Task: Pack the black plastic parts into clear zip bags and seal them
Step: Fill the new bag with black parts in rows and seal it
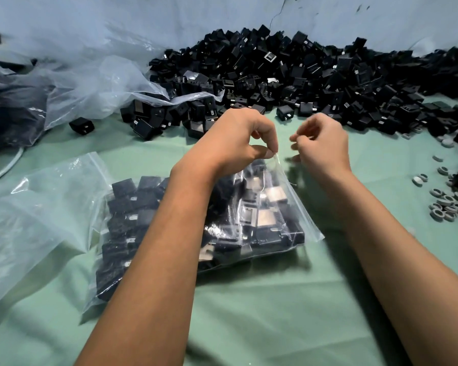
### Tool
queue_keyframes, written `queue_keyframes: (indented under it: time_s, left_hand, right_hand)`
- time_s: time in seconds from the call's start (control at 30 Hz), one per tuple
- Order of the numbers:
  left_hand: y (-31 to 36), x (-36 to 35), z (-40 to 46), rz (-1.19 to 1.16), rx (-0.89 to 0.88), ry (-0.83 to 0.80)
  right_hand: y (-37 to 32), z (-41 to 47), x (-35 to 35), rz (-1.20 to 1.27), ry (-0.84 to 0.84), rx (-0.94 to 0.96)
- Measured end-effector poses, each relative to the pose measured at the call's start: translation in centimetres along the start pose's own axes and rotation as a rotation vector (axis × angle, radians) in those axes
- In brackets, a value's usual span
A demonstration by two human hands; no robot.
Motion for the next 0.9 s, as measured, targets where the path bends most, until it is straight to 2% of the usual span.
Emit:
queue_keyframes:
  time_s: [0.07,0.1,0.23,0.33,0.43,0.53,0.6,0.77,0.83,0.9]
  left_hand:
    - [-0.1,-0.1,-0.1,0.0,0.002,-0.008]
    - [-0.1,-0.1,-0.1,0.0,0.002,-0.011]
    - [-0.2,-0.1,-0.1,-0.012,0.004,-0.005]
    - [-0.3,-0.2,-0.2,-0.015,0.01,-0.012]
    - [-0.3,-0.1,-0.3,-0.02,0.009,-0.011]
    - [-0.1,-0.1,-0.2,-0.029,0.005,-0.013]
    - [-0.1,-0.1,-0.3,-0.029,0.003,-0.016]
    - [-0.1,-0.2,-0.1,0.005,-0.003,-0.011]
    - [-0.2,-0.1,-0.1,0.005,0.002,-0.01]
    - [-0.3,-0.1,-0.2,0.006,0.006,-0.014]
  right_hand:
    - [-0.7,3.0,-1.5,-0.434,-0.075,0.158]
    - [-0.8,4.4,-2.8,-0.568,-0.152,0.198]
    - [0.1,7.7,-6.9,-0.814,-0.469,0.199]
    - [0.1,8.2,-8.2,-0.916,-0.487,0.26]
    - [-0.4,6.5,-8.1,-0.826,-0.401,0.251]
    - [-0.4,4.9,-5.5,-0.614,-0.086,0.205]
    - [-0.2,4.5,-4.2,-0.657,0.029,0.218]
    - [1.1,6.7,-5.8,-0.808,-0.323,0.189]
    - [0.7,7.2,-6.4,-0.763,-0.369,0.215]
    - [-0.1,6.9,-6.4,-0.67,-0.326,0.233]
Point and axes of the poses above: each hand's wrist, its own z-axis towards the middle knuckle, its own x-axis out of the back of the hand, y = z × x, the point moved 7 cm from there along z, towards the middle knuckle, and after that the axes turned 2 degrees about -y, right-handed, at the moved point
